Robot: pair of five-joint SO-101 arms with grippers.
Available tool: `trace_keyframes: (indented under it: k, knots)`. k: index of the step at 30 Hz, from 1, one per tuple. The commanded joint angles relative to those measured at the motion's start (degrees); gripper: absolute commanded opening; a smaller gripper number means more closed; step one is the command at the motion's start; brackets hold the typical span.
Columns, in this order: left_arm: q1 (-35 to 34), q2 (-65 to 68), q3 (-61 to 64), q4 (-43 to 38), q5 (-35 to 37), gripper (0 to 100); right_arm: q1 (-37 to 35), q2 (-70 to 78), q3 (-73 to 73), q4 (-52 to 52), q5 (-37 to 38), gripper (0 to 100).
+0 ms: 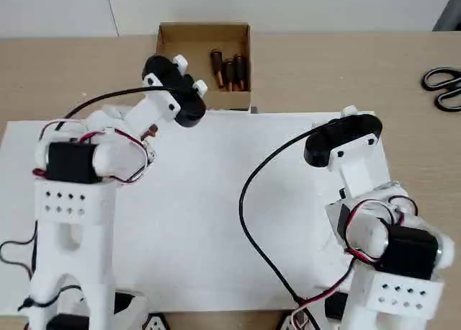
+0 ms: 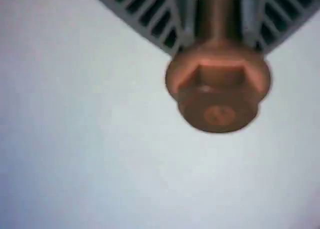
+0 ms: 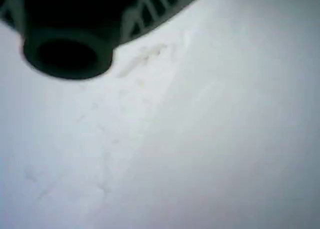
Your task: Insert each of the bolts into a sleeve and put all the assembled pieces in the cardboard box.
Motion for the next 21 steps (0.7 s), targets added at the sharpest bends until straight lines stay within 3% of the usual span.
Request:
trace_keyframes:
  k: [1,5,10,15,21]
  knots:
    - [0.2,-7.6,5.4,-11.1,6.9,1,-0.2,-1.6,3.7,-5.1,-0.4,0.4]
    - [0.3,-14.2,14.5,-21.4,19.0,1,-0.9,-7.9,11.4,-16.7,-0.4,0.4]
    - [0.3,-22.2,25.1,-26.9,34.7,1,-6.5,-20.4,25.3,-26.1,-1.1,0.2]
    - [0.2,-29.6,33.6,-30.2,47.6,1,-14.1,-33.5,35.8,-26.9,-16.0,0.2]
    - [0.3,-39.6,43.0,-30.3,60.0,1,-24.5,-44.4,45.5,-27.0,-22.9,0.2]
